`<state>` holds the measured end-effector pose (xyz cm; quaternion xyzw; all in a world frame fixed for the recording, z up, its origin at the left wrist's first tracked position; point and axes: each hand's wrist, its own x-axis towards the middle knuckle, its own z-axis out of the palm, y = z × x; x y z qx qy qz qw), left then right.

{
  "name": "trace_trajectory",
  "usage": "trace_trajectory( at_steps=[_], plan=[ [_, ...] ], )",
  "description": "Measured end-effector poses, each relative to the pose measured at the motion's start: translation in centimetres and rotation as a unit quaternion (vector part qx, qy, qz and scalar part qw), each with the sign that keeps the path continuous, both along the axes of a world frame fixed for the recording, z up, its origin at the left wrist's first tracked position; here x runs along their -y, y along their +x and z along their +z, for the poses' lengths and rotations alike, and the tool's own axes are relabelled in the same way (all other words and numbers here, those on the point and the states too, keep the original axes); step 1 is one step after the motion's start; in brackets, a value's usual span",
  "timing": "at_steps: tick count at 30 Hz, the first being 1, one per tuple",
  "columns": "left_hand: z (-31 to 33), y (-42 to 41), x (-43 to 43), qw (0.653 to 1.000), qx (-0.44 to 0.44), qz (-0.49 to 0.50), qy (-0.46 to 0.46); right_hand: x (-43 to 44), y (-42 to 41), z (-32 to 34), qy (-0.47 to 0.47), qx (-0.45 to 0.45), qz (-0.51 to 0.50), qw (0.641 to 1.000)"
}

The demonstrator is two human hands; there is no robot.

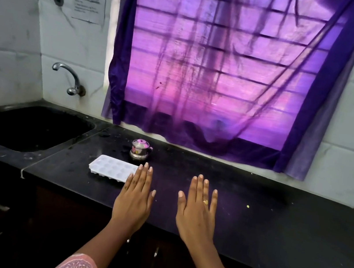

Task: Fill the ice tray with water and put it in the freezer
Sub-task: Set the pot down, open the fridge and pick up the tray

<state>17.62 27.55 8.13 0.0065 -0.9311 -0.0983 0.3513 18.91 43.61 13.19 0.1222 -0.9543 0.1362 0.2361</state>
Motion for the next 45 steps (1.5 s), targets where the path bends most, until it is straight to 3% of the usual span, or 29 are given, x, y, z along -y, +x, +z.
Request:
trace_trajectory(
  at_steps=[6, 11, 16, 31, 36, 42, 45],
  plan=[
    [0.6, -6.9, 2.2, 1.0, -0.029, 0.003, 0.0, 2.1, -7.6, -0.7, 0.013, -0.008, 0.0, 1.0],
    [1.4, -12.9, 4.8, 0.999, -0.028, 0.017, -0.005, 4.3, -14.3, -0.9, 0.022, 0.04, -0.013, 0.999],
    [2.6, -18.1, 7.2, 0.999, -0.019, 0.04, -0.019, 6.2, -20.4, -0.4, 0.012, 0.012, -0.003, 1.0],
    [-2.4, -23.9, 16.1, 0.987, 0.115, 0.101, -0.042, 11.8, -28.8, -4.9, -0.017, 0.087, -0.01, 0.996],
    [-6.6, -22.9, 21.7, 0.98, 0.173, 0.097, -0.003, 13.9, -27.6, -8.5, -0.022, 0.104, -0.04, 0.994],
    [-9.2, -21.3, 26.4, 0.93, 0.315, 0.144, 0.12, 16.4, -25.4, -13.2, -0.049, 0.197, -0.059, 0.977],
    [-10.0, -20.6, 27.0, 0.919, 0.328, 0.125, 0.178, 17.5, -25.0, -14.6, -0.093, 0.222, -0.071, 0.968]
  ],
)
